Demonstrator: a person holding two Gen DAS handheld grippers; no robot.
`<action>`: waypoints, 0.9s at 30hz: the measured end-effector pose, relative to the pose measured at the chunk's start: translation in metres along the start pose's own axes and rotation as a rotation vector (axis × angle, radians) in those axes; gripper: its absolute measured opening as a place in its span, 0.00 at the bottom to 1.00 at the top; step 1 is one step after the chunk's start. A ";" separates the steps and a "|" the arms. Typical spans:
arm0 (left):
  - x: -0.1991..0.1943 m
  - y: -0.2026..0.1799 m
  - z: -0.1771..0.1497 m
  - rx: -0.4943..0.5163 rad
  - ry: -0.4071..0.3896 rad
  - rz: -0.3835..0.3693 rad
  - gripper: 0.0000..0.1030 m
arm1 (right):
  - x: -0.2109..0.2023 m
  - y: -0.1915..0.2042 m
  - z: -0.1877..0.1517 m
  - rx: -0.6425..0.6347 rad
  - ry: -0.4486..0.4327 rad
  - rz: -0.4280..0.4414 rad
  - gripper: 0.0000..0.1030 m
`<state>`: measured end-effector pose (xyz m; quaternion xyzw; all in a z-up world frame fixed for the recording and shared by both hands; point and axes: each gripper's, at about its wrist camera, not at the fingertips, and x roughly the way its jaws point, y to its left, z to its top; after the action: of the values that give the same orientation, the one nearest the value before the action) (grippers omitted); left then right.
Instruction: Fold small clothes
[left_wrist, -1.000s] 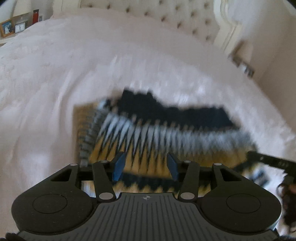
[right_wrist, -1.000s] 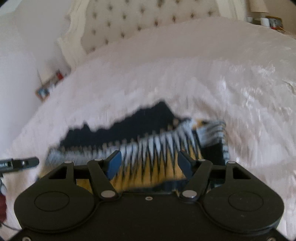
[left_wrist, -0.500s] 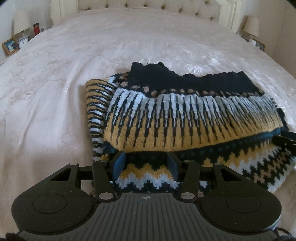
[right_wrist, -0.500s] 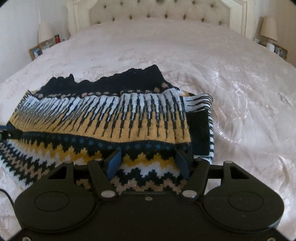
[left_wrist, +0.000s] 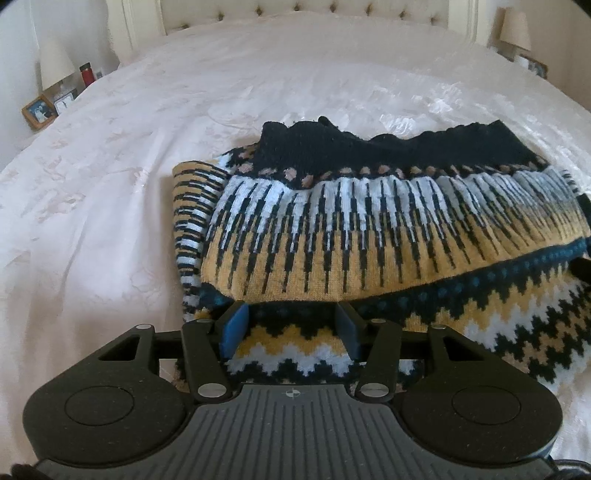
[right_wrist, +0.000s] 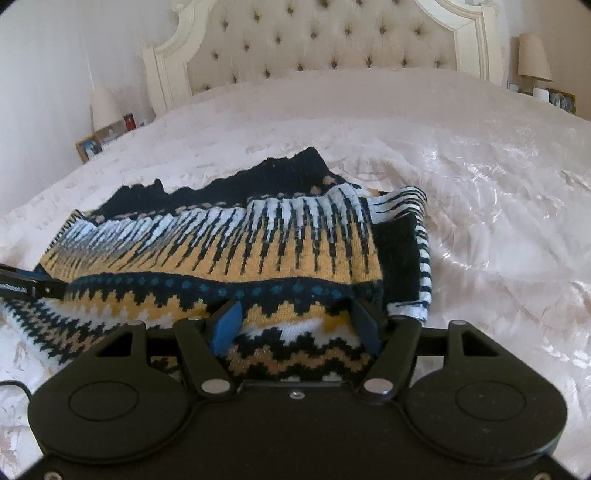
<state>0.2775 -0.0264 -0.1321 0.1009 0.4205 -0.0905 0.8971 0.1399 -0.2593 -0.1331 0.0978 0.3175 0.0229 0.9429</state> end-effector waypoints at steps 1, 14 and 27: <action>0.000 -0.001 0.000 0.000 0.004 0.004 0.50 | 0.000 -0.001 0.001 0.005 0.000 0.006 0.68; -0.021 -0.006 0.020 -0.003 0.059 0.013 0.48 | -0.010 -0.002 0.014 0.077 -0.018 0.100 0.92; -0.009 -0.053 0.101 -0.084 0.024 -0.118 0.48 | -0.035 -0.031 0.027 0.249 -0.064 0.105 0.95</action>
<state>0.3331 -0.1030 -0.0680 0.0393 0.4401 -0.1244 0.8884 0.1280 -0.2976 -0.0971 0.2312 0.2820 0.0293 0.9307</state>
